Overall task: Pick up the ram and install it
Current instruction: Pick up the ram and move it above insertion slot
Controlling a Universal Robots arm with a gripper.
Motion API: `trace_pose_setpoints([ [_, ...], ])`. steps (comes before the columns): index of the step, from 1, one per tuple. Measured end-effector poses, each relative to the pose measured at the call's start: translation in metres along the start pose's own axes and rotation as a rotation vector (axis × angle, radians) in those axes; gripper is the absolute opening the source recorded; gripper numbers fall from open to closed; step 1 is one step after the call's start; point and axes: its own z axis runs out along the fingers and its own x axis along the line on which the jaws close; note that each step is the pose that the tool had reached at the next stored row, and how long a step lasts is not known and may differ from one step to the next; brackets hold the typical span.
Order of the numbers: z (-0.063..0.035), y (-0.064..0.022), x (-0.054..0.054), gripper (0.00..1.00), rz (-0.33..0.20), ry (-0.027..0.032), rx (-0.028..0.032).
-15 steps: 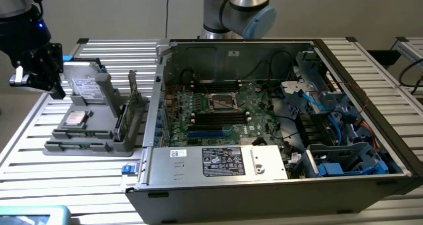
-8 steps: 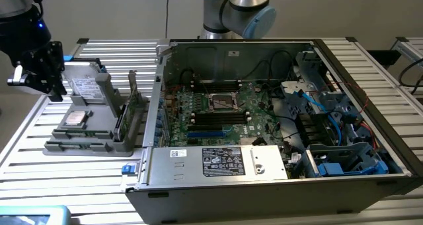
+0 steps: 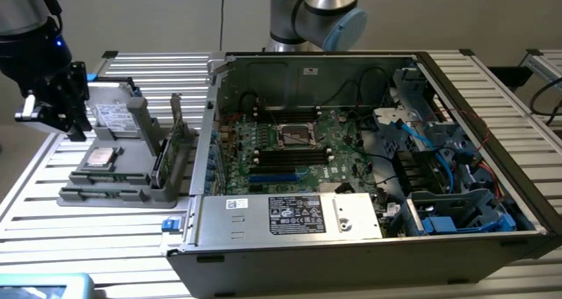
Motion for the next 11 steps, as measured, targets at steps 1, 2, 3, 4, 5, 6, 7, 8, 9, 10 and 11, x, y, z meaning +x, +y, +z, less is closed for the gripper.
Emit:
trace_pose_setpoints([
  [1,0.0017,-0.0001,0.001,0.31,0.0,0.0002,-0.0002],
  [2,0.0036,-0.0002,0.003,0.31,0.0,0.0001,-0.0001],
  [3,0.0055,-0.0004,0.005,0.31,0.0,0.0,0.0001],
  [4,0.0073,-0.0005,0.007,0.31,0.0,0.0,0.0],
  [5,0.0093,-0.0006,0.009,0.31,0.0,0.0,0.0],
  [6,0.0112,-0.0008,0.01,0.31,0.0,-0.0001,0.0001],
  [7,0.013,-0.0008,0.011,0.31,0.0,0.0,0.0],
  [8,0.0147,-0.0009,0.013,0.31,0.0,0.0001,-0.0001],
  [9,0.0166,-0.001,0.014,0.31,0.0,0.0,0.0],
  [10,0.0185,-0.0012,0.015,0.31,0.0,-0.0001,0.0002],
  [11,0.0203,-0.0013,0.016,0.31,0.0,-0.0001,0.0001],
])
